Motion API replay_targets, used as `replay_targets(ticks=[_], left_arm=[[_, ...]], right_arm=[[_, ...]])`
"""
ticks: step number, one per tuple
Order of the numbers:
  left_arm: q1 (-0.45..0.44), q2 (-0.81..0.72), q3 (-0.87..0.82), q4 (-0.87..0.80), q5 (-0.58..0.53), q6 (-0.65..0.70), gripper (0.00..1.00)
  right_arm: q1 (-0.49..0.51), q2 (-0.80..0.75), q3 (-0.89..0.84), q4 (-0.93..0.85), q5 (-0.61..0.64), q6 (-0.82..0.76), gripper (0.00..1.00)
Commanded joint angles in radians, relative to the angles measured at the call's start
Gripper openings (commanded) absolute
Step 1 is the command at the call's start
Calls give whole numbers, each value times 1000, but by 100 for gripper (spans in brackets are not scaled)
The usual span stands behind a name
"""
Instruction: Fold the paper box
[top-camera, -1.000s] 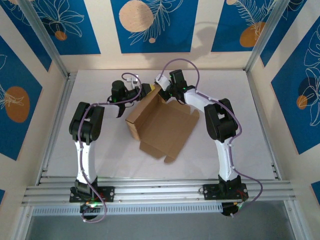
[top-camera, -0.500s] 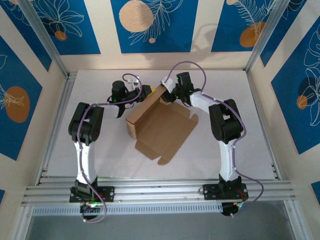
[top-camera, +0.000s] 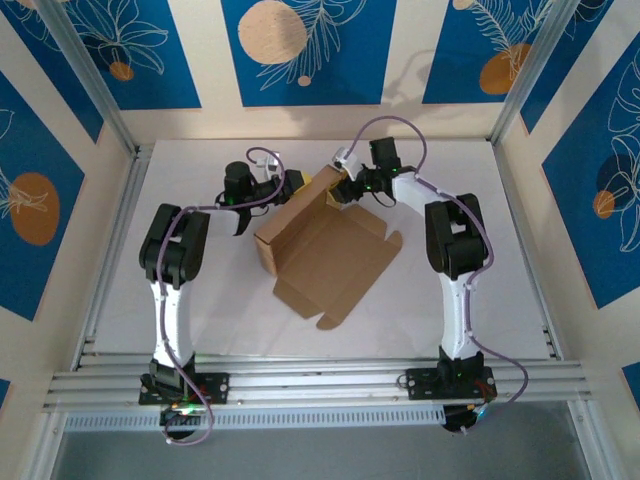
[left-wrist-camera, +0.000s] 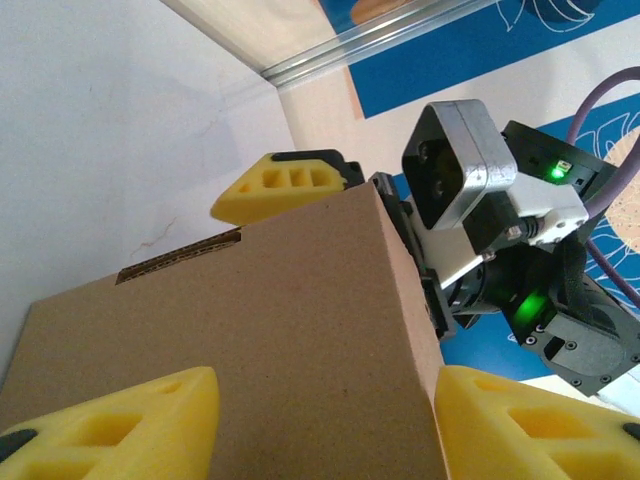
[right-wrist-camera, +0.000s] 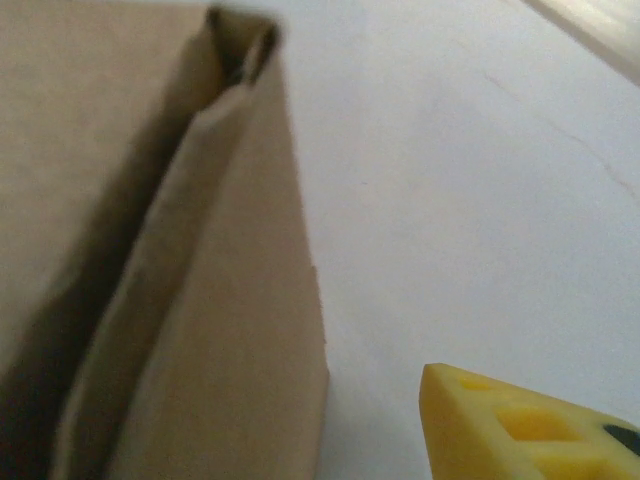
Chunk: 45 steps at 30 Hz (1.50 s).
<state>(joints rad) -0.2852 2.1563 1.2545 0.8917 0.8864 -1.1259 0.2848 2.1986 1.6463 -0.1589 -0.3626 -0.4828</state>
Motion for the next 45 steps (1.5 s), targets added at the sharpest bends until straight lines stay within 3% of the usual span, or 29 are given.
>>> replay_targets(ticks=[1,4,9,11,14,18,19,25,27,32,34,36,37,39,43,45], left_arm=[[-5,35,25,69,20,-37,59],[-13,43,22,87,20,-46,58],[-18,38,17,96,20,-54,58],[-19,32,15,96,19,-55,58],[-17,27,13,92,17,-54,58],[6,-12,8,30,4,-13,58],[17,-28,6,7,-3,2,58],[87,-175,20,-275,-81,184,64],[89,-220,59,-424,-103,284,67],[85,-313,120,-634,-117,438,69],[61,-368,138,-787,-151,586,71],[4,-421,169,-1013,-250,824,73],[-36,-435,200,-1144,-316,945,74],[-112,-441,253,-1315,-440,1110,75],[-215,-438,287,-1470,-608,1234,76],[-251,-425,298,-1511,-687,1258,78]], right_arm=[[39,48,28,-44,53,-42,52],[55,67,27,-12,146,-35,43],[71,63,8,39,237,-26,11],[79,59,0,57,287,-31,4],[86,42,-27,86,309,-39,12],[75,-43,-118,175,316,11,60],[66,-73,-142,197,306,34,62],[-3,-277,-346,380,258,259,65],[-4,-329,-384,384,225,270,65],[20,-408,-456,405,279,293,65],[26,-454,-505,442,333,344,65],[47,-524,-561,476,461,458,65],[62,-567,-590,485,576,543,63],[76,-640,-651,483,656,695,55],[95,-693,-684,445,689,853,32],[96,-693,-703,473,696,882,31]])
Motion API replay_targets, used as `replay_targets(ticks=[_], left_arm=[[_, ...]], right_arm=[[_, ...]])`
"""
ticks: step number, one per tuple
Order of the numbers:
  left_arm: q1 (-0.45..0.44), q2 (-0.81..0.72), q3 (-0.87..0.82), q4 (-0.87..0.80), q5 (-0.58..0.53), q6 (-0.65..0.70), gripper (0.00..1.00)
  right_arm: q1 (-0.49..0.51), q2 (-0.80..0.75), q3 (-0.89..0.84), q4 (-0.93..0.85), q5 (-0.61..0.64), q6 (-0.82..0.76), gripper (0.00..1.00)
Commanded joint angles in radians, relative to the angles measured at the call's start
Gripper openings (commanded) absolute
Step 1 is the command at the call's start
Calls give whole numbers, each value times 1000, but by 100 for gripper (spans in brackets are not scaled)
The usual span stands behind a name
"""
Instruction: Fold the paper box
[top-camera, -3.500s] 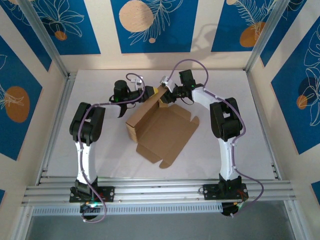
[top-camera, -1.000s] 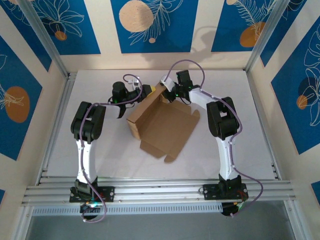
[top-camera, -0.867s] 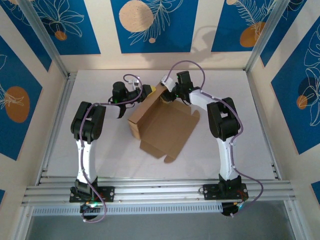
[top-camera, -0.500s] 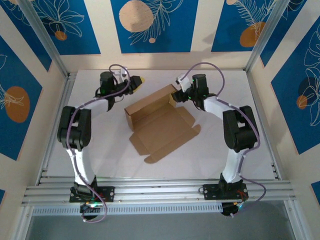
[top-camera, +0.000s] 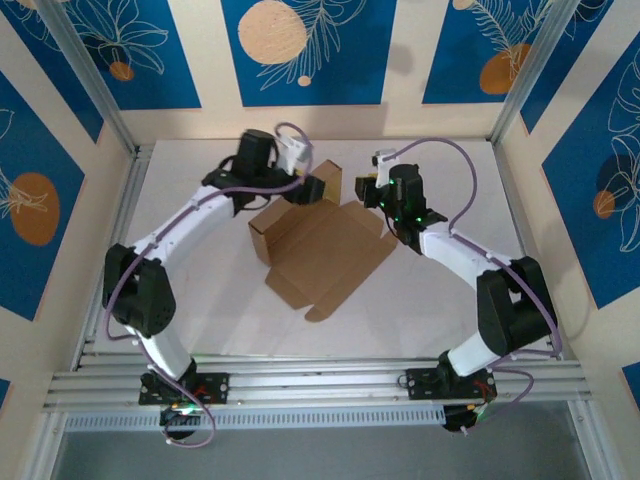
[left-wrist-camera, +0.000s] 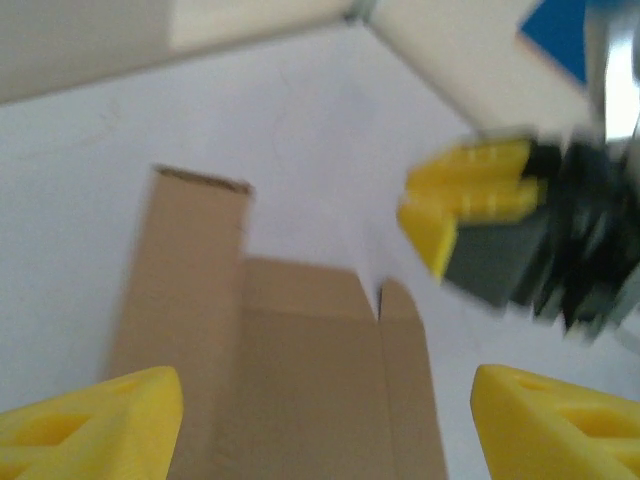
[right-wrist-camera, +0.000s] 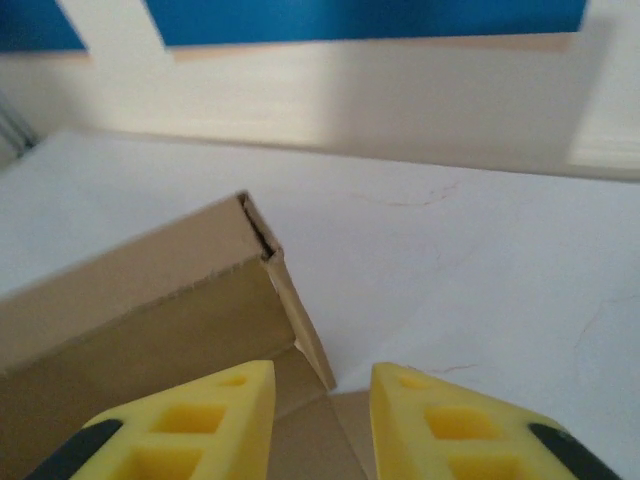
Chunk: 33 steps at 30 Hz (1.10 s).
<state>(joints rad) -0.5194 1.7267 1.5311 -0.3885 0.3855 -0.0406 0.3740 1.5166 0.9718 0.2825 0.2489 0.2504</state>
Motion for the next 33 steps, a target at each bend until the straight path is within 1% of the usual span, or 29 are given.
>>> replay_targets(ticks=[1,2,4,6,8,9,12,14,17,19,20,22,26,30,33], left_arm=[[-35,19,38,-256,-238,175,79],[-48,36,57,-280,-293,170,80],[-69,74,104,-328,-360,170,82],[-87,110,145,-365,-424,177,81],[-97,147,192,-404,-498,177,79],[-97,158,205,-415,-521,171,79],[-97,171,209,-412,-595,157,76],[-90,178,204,-403,-641,156,72],[-70,179,190,-383,-674,141,66],[-38,168,168,-362,-640,101,64],[-15,157,148,-345,-596,74,63],[28,134,101,-308,-528,26,62],[103,102,17,-247,-425,-42,61],[156,91,-27,-207,-377,-99,59],[180,78,-62,-183,-347,-129,58]], right_arm=[[6,-5,-45,55,88,156,31],[6,4,-64,82,88,154,31],[0,23,-99,127,78,141,33],[-25,31,-121,139,55,175,33],[-60,33,-132,159,-3,221,33],[-70,33,-137,174,-19,224,32],[-83,35,-149,190,-7,233,32],[-91,36,-154,200,-12,252,32],[-93,36,-159,216,-17,287,32],[-92,24,-159,203,13,331,33],[-97,14,-160,187,27,357,29],[-120,0,-159,159,-4,398,27],[-155,-12,-164,151,-83,415,27],[-157,6,-158,169,-129,402,27],[-158,20,-153,188,-169,400,27]])
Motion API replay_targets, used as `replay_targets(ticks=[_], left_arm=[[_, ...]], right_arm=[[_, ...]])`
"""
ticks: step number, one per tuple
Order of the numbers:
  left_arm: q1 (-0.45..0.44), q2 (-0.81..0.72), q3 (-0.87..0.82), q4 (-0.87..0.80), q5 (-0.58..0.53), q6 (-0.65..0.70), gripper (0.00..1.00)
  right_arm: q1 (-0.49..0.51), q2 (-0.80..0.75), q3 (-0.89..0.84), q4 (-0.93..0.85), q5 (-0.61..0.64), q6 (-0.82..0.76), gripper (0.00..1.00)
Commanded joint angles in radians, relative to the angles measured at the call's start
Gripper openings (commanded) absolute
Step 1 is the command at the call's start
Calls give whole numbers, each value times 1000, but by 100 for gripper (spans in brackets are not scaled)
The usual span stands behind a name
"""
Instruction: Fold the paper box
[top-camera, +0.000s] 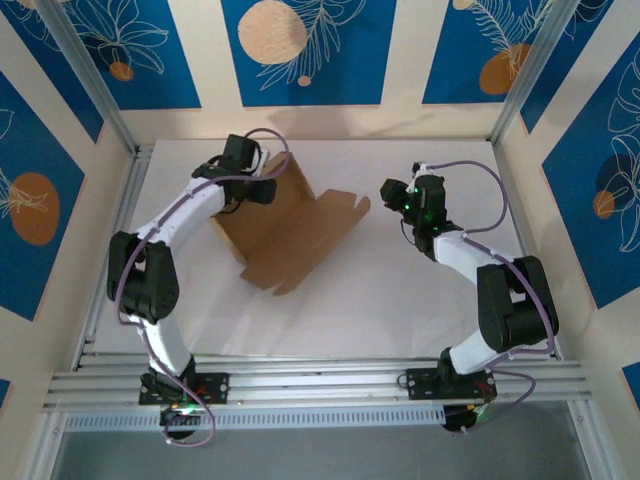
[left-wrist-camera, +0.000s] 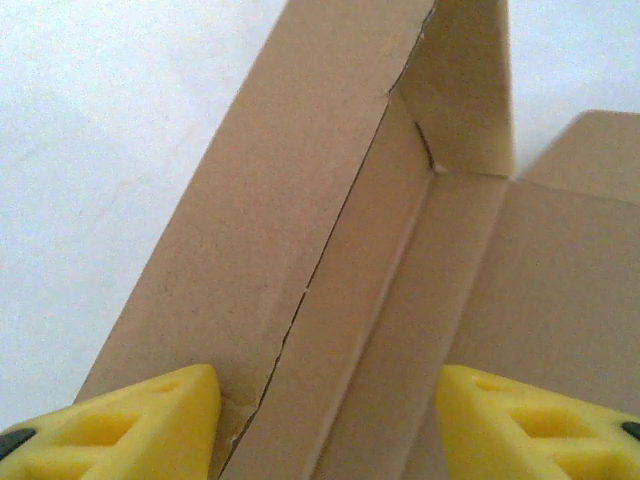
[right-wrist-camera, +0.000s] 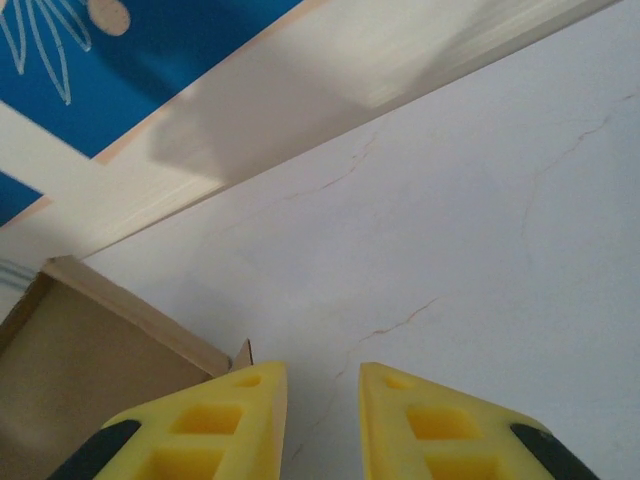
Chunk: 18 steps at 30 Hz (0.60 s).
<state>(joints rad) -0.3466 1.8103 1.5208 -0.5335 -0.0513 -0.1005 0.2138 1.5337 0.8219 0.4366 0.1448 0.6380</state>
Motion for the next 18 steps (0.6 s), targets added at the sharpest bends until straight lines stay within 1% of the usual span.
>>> replay_targets(ticks=[1,4,6,8,10,12,13,15,16,18], left_arm=[[15,-8,-60,-35,92,-75,58],[62,-3,-106,-8,138,-130,59],[87,-11,-162,46,183,-178,59],[89,-24,-231,117,232,-230,59],[85,-31,-291,184,289,-304,60],[73,-66,-393,316,343,-414,62],[66,-89,-438,392,355,-462,63],[47,-127,-533,547,381,-570,66],[42,-137,-570,611,397,-613,67],[31,-155,-637,728,424,-702,67]], right_arm=[[2,7,-1,34,-73,11,27],[3,13,6,32,-80,2,28],[3,8,1,39,-85,-10,29],[3,6,-2,40,-86,-13,31],[1,15,-1,52,-117,-22,32],[-1,33,8,63,-165,-29,33],[-1,43,14,64,-190,-31,34],[-1,73,36,62,-247,-34,35],[-1,82,42,66,-264,-31,33],[-1,95,45,77,-283,-23,24]])
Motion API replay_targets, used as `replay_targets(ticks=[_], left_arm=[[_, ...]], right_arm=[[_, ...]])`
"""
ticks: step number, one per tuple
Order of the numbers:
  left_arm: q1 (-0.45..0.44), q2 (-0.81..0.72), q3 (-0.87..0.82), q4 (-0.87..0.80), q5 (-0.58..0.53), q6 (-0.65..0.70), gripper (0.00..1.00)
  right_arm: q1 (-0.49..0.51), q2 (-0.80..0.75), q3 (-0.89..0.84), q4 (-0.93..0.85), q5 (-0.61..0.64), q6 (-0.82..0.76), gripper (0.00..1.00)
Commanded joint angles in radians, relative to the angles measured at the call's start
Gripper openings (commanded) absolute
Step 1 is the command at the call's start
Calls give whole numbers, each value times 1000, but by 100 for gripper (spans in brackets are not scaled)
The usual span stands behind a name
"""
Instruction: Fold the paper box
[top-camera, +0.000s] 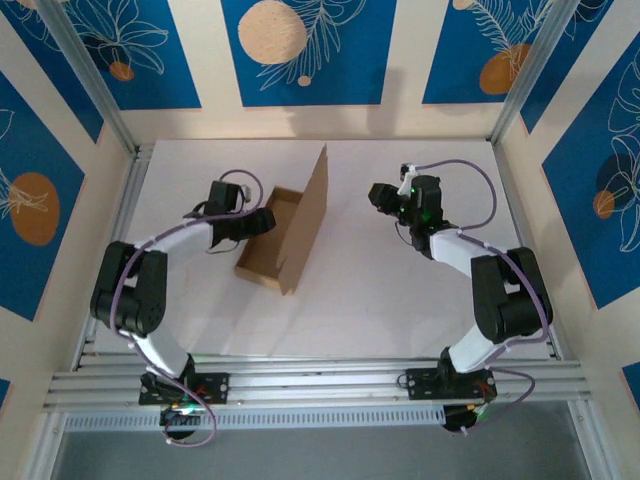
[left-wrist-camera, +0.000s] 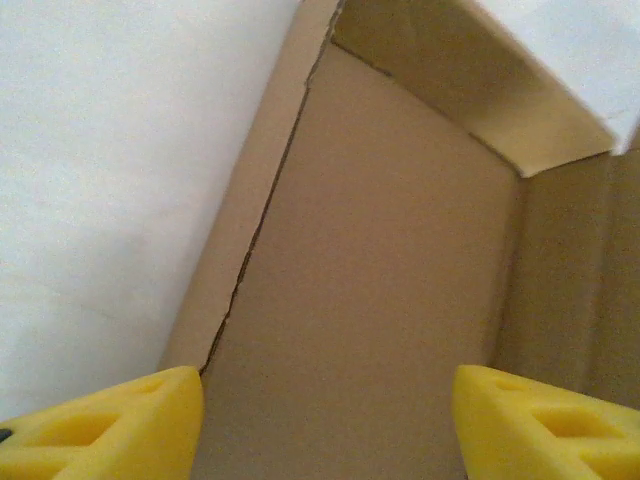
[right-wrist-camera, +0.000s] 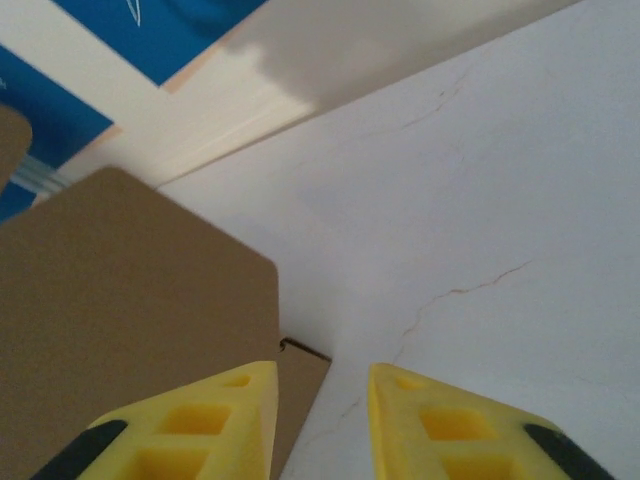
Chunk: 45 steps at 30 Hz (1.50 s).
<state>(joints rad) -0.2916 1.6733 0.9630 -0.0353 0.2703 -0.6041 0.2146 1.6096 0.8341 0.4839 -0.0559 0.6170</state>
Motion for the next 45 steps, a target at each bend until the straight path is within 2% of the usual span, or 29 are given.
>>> replay_targets(ticks=[1,4,8,11,14,18,24,28,32,38,41,43,45], left_arm=[[-28,-30,-107,278,104,-226,68],[-31,-95,-153,298,72,-215,72],[-12,-238,-136,85,-60,-50,79],[2,-332,-107,-50,-136,41,80],[5,-394,-89,-115,-160,102,83],[17,-365,-46,-156,-143,151,84],[17,-267,-87,-84,-81,62,80],[1,-222,-124,-29,-32,20,77],[-64,-195,-158,13,-33,-2,77],[-172,-197,-233,126,-16,-91,77],[-209,-193,-283,257,26,-157,77],[-217,-193,-298,291,28,-182,78],[-216,-217,-295,255,-5,-168,79]], right_arm=[[-3,22,33,28,-84,-1,20],[-1,22,35,11,-71,-4,19],[8,25,53,-50,-40,-22,26],[20,31,74,-109,-4,-42,28],[24,43,87,-131,2,-47,28],[23,33,108,-165,-23,-20,28],[62,19,224,-438,37,2,27],[76,52,244,-520,-65,48,24],[123,99,285,-533,-143,59,24],[167,269,554,-623,-250,62,25],[190,399,726,-672,-372,68,26],[198,456,828,-760,-366,49,26],[191,447,847,-814,-269,34,28]])
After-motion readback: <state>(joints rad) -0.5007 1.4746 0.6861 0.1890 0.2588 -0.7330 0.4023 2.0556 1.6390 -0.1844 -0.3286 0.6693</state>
